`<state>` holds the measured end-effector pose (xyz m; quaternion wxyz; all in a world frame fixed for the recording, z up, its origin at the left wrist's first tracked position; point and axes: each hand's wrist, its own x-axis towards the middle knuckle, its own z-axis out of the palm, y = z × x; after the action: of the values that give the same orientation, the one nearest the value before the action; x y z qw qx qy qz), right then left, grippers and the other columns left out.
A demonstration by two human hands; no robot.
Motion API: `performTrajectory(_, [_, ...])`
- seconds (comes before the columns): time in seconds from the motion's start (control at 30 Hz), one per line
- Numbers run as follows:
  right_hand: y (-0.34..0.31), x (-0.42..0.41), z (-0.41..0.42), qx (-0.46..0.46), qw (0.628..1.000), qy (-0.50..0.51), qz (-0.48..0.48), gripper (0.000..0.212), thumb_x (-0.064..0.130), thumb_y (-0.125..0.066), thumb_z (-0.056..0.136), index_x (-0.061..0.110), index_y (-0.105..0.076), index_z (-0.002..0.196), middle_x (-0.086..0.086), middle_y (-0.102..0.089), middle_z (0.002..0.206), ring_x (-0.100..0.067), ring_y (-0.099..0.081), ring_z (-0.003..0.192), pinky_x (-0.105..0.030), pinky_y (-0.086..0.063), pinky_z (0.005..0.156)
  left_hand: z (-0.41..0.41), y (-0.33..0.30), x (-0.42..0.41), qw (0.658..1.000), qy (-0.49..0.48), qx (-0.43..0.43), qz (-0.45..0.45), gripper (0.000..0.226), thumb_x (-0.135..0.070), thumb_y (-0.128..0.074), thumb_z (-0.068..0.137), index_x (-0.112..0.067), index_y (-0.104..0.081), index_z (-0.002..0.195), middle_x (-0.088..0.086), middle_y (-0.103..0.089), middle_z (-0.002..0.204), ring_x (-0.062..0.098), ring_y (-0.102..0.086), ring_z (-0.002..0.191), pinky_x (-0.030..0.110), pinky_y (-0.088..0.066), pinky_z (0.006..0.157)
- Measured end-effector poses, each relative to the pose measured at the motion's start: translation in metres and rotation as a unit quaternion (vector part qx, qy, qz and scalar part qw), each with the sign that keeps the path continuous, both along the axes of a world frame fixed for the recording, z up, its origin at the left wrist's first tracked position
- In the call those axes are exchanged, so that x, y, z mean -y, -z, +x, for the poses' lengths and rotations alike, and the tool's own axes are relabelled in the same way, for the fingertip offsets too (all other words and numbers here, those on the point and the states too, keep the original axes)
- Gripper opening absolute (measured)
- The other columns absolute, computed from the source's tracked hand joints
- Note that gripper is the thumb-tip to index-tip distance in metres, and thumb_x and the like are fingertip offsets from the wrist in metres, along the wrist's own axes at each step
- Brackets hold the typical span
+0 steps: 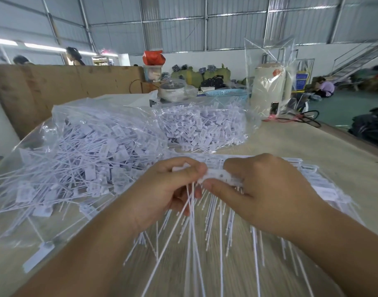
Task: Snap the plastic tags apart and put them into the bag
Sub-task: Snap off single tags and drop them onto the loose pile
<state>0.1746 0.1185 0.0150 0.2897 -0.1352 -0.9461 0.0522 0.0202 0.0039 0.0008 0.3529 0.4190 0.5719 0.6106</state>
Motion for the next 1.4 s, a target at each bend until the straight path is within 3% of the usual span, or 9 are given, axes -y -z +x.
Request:
performTrajectory(0.07, [0.001,0.002,0.000,0.006,1.000,-0.013,-0.005,0.049,0.069,-0.039,0.083,0.030,-0.026,0.056,0.010,-0.029,0.045,-0.006,-0.032,0.040,-0.027,-0.020,0.043,0.002,0.001,0.000,1.000,0.019,-0.009,-0.006,0.038,-0.047,-0.079,0.063,-0.021,-0.076,0.090,0.007,-0.065,0.069,0.016,-0.059,0.059,0.026,-0.047,0.052])
performTrajectory(0.27, [0.002,-0.005,-0.001,0.017,0.997,-0.045,-0.065,0.043,0.070,-0.039,0.082,0.031,-0.038,0.064,0.007,-0.039,0.048,-0.009,-0.042,0.045,-0.031,-0.033,0.047,-0.002,-0.003,0.003,0.999,0.028,-0.022,-0.009,0.029,-0.045,-0.080,0.067,-0.022,-0.074,0.084,0.005,-0.065,0.066,0.013,-0.062,0.057,0.025,-0.047,0.048])
performTrajectory(0.4, [0.002,-0.008,-0.001,0.028,0.997,-0.053,-0.050,0.046,0.068,-0.040,0.083,0.026,-0.053,0.070,0.007,-0.038,0.047,-0.009,-0.041,0.045,-0.030,-0.030,0.047,-0.002,-0.005,0.005,0.999,0.009,-0.053,0.001,0.028,-0.040,-0.085,0.060,-0.024,-0.075,0.081,0.003,-0.065,0.067,0.012,-0.061,0.058,0.025,-0.046,0.046])
performTrajectory(0.6, [0.003,-0.009,-0.001,0.012,0.999,-0.025,-0.035,0.052,0.071,-0.036,0.082,0.024,-0.038,0.059,0.007,-0.035,0.046,-0.009,-0.039,0.043,-0.030,-0.029,0.046,0.004,-0.004,0.002,0.983,-0.110,-0.131,0.068,0.037,-0.043,-0.081,0.049,-0.023,-0.076,0.079,0.000,-0.068,0.065,0.010,-0.058,0.055,0.018,-0.045,0.045])
performTrajectory(0.7, [0.002,-0.011,-0.003,-0.014,0.999,0.007,-0.032,0.052,0.069,-0.037,0.082,0.024,-0.034,0.057,0.007,-0.035,0.047,-0.012,-0.041,0.044,-0.032,-0.031,0.045,0.004,-0.003,0.002,0.975,-0.152,-0.135,0.086,0.037,-0.043,-0.081,0.049,-0.026,-0.075,0.081,0.006,-0.071,0.071,0.014,-0.062,0.057,0.027,-0.052,0.049])
performTrajectory(0.9, [0.006,-0.013,-0.005,-0.028,0.998,0.006,-0.057,0.053,0.066,-0.041,0.082,0.022,-0.030,0.055,0.005,-0.031,0.044,-0.011,-0.036,0.042,-0.032,-0.030,0.045,-0.001,-0.001,0.002,0.981,-0.128,-0.125,0.074,0.021,-0.035,-0.076,0.063,-0.031,-0.076,0.084,-0.004,-0.068,0.063,0.009,-0.065,0.058,0.032,-0.057,0.052])
performTrajectory(1.17, [0.009,-0.022,-0.005,-0.004,0.991,-0.048,-0.123,0.053,0.066,-0.048,0.081,0.020,-0.041,0.056,0.010,-0.045,0.049,-0.012,-0.041,0.044,-0.030,-0.031,0.047,-0.006,-0.003,0.006,0.991,-0.075,-0.109,0.021,0.031,-0.046,-0.076,0.059,-0.028,-0.077,0.084,0.002,-0.068,0.063,0.012,-0.062,0.055,0.022,-0.047,0.047])
performTrajectory(1.4, [0.007,-0.021,-0.002,0.003,0.990,-0.058,-0.130,0.053,0.065,-0.049,0.081,0.020,-0.040,0.055,0.009,-0.043,0.047,-0.011,-0.041,0.044,-0.028,-0.028,0.048,-0.006,-0.001,0.004,0.990,-0.093,-0.103,0.016,0.024,-0.042,-0.075,0.062,-0.027,-0.077,0.082,0.000,-0.070,0.070,0.017,-0.066,0.063,0.027,-0.052,0.051])
